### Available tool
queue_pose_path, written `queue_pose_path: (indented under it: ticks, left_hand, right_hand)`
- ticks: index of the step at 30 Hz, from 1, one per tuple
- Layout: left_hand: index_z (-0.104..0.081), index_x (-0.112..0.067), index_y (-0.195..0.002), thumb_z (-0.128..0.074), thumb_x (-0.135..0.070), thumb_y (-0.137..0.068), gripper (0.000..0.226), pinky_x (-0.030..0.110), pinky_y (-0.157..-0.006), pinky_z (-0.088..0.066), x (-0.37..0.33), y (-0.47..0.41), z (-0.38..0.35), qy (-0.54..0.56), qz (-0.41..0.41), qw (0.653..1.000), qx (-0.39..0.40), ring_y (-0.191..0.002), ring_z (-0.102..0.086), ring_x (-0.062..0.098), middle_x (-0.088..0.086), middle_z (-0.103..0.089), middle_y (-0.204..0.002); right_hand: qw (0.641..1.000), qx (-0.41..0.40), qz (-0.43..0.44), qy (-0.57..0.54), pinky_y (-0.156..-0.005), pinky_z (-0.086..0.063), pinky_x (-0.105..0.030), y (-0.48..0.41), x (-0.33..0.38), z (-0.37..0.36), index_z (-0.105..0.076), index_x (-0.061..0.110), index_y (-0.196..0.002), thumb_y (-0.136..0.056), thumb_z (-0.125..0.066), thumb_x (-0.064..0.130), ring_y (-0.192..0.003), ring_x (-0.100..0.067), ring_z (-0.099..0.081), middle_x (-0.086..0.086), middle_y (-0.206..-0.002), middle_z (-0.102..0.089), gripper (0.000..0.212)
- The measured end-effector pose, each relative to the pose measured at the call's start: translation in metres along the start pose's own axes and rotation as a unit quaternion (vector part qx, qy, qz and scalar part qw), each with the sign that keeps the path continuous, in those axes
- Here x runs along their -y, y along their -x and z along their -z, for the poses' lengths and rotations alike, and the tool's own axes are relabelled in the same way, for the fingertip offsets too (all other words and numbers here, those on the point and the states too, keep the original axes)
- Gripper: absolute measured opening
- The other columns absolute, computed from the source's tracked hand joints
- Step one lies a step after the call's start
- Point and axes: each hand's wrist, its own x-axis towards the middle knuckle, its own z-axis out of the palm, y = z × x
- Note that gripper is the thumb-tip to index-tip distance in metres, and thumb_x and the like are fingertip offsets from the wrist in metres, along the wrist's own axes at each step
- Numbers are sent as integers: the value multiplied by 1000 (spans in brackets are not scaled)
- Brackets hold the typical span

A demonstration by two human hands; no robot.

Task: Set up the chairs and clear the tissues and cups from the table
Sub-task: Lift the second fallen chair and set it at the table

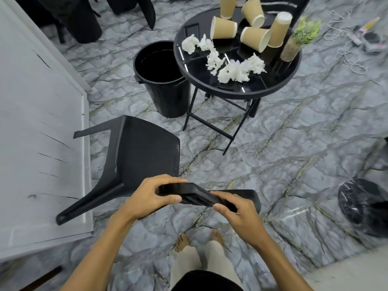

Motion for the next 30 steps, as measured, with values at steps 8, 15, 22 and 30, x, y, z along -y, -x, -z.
queue_pose_path:
  ticks: [8,15,22,30]
  left_hand:
    - [-69,-41,-114,-76,-44,-79,36,36,-98,-50,-35,13,10,2,-7,999,-31,-109,-65,7,-16,-70,-113]
    - [-71,-33,-106,-76,-43,-75,33,30,-91,-51,-46,27,35,31,-22,990,-133,-102,-65,14,-9,-70,-106]
    - [-73,-18,-93,-77,-36,-68,31,14,-75,-46,-31,51,74,100,-24,976,-191,-80,-63,3,-10,-71,-86]
    - [-76,-21,-85,-85,-33,-59,30,23,-77,-52,17,104,139,178,-57,947,-259,-83,-66,16,5,-73,-91]
  right_hand:
    - [998,36,39,14,-77,-52,-31,-23,39,-15,-62,42,-112,-89,-61,51,-87,-5,-66,20,-92,-71,25]
    - [995,57,78,36,-75,-54,-37,-57,79,-26,-62,39,-109,-82,-57,64,-85,-4,-67,13,-91,-73,38]
    - [981,156,101,60,-87,-50,-18,-79,119,-41,-65,30,-116,-89,-64,44,-101,4,-62,14,-105,-71,30]
    - [962,252,86,58,-97,-50,-26,-94,158,-75,-66,30,-117,-86,-66,47,-106,5,-62,15,-112,-70,35]
